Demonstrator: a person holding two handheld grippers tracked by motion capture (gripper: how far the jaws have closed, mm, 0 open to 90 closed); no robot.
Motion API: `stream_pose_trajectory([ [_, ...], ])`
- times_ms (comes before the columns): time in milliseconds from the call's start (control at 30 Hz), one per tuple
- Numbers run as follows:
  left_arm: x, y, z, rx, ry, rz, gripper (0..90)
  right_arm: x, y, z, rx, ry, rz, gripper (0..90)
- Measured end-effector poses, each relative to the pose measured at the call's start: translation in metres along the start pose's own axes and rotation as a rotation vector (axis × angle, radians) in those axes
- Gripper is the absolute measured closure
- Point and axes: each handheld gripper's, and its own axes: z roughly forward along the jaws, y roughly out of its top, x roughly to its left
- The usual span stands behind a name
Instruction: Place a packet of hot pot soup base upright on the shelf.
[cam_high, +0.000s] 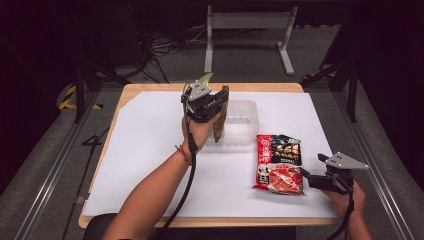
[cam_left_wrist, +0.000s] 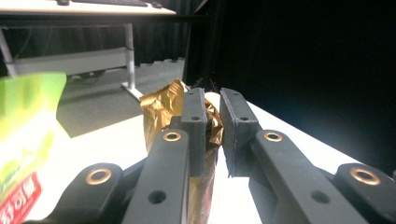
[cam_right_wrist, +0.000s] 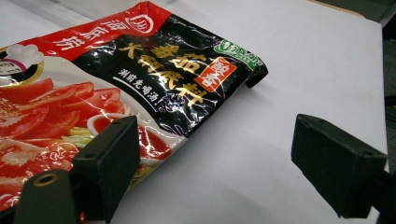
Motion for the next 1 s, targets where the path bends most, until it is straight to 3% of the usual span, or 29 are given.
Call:
stream_pose_trajectory([
  [100, 0.003, -0.008, -0.001, 0.032, 0.035, 0.043, 64.7, 0.001, 0.000, 0.001, 0.007, 0.002, 0.001, 16.4],
  [133, 0.007, -0.013, -0.002, 0.043, -0.013, 0.040, 65.1, 0.001, 0.000, 0.001, 0.007, 0.002, 0.000, 16.4],
  [167, 0.009, -0.017, -0.001, 0.052, -0.033, 0.034, 65.6, 0.001, 0.000, 0.001, 0.007, 0.002, -0.002, 16.4],
  [233, 0.011, -0.028, 0.000, 0.100, -0.042, 0.045, 62.5, 0.001, 0.000, 0.001, 0.007, 0.001, 0.000, 16.4],
  [300, 0.011, -0.041, 0.000, 0.136, -0.043, 0.095, 69.2, 0.000, 0.000, 0.001, 0.007, 0.001, 0.001, 16.4],
  [367, 0.012, -0.051, 0.001, 0.163, -0.058, 0.120, 69.7, 0.000, -0.001, 0.001, 0.009, 0.001, 0.001, 16.4],
  [400, 0.011, -0.055, 0.001, 0.178, -0.065, 0.126, 75.8, 0.000, -0.001, 0.001, 0.010, 0.002, 0.002, 16.3],
  [433, 0.011, -0.058, 0.002, 0.194, -0.051, 0.157, 76.5, 0.000, -0.001, 0.001, 0.010, 0.002, 0.002, 16.3],
  [500, 0.010, -0.064, 0.005, 0.227, -0.069, 0.169, 77.8, 0.001, 0.000, 0.002, 0.011, 0.002, -0.003, 16.3],
  [567, 0.007, -0.069, 0.008, 0.260, -0.052, 0.204, 79.9, 0.001, 0.000, 0.002, 0.012, 0.002, -0.001, 16.3],
  [767, 0.007, -0.075, 0.013, 0.308, -0.048, 0.213, 89.9, 0.000, -0.001, 0.002, 0.013, 0.004, 0.000, 16.3],
  [933, 0.005, -0.078, 0.016, 0.343, -0.029, 0.229, 90.0, 0.001, 0.000, 0.002, 0.012, 0.003, -0.003, 16.3],
  [1000, 0.004, -0.078, 0.015, 0.349, -0.040, 0.227, 90.0, 0.001, 0.000, 0.002, 0.014, 0.000, -0.005, 16.2],
])
